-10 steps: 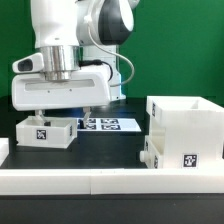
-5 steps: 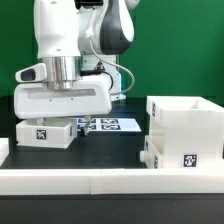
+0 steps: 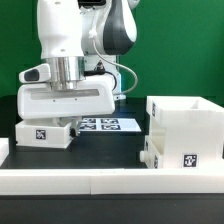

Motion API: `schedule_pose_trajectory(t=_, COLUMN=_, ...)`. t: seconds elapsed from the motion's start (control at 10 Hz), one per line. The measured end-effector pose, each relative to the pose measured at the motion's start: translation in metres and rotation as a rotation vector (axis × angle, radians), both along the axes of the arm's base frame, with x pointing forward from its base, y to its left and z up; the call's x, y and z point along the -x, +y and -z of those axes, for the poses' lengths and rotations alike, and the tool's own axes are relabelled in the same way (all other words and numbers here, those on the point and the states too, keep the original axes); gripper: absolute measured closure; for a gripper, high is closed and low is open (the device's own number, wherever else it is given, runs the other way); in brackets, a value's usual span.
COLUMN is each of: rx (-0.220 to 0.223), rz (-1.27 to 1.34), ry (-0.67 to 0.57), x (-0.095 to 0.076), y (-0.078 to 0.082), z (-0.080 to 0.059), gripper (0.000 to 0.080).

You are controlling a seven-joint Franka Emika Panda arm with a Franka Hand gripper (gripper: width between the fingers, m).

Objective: Assemble drawer

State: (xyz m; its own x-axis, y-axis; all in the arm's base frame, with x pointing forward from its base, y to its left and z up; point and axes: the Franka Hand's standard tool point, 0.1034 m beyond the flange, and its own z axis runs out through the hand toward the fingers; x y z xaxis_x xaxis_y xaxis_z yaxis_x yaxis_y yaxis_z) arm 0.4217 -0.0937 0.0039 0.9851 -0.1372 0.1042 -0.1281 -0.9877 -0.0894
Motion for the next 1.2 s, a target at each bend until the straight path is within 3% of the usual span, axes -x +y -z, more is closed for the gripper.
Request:
schedule_pose_trajectory(t=0.1, rx=0.0, rz=0.0, ry=-0.001, x=0.0, y=0.0, z=0.0, gripper=0.0757)
schedule_pose_trajectory(t=0.4, rx=0.001, rz=-0.012, ry=-0.01, x=-0.006, y=0.005, z=-0.004, gripper=0.0757)
schedule_pose_trajectory(t=0.6, rx=-0.01, rz=-0.013, ry=-0.013, x=-0.017, y=0.019, z=-0.009, gripper=0.0757)
schedule_pose_trajectory(t=0.9, rx=-0.039, rz=-0.005, ry=-0.028, x=-0.048, y=0.057, z=-0.031, gripper=0.0757)
schedule_pose_trajectory(t=1.2, rx=-0.053, rz=-0.042, ry=-0.039, x=-0.072, y=0.069, z=-0.046, gripper=0.0757)
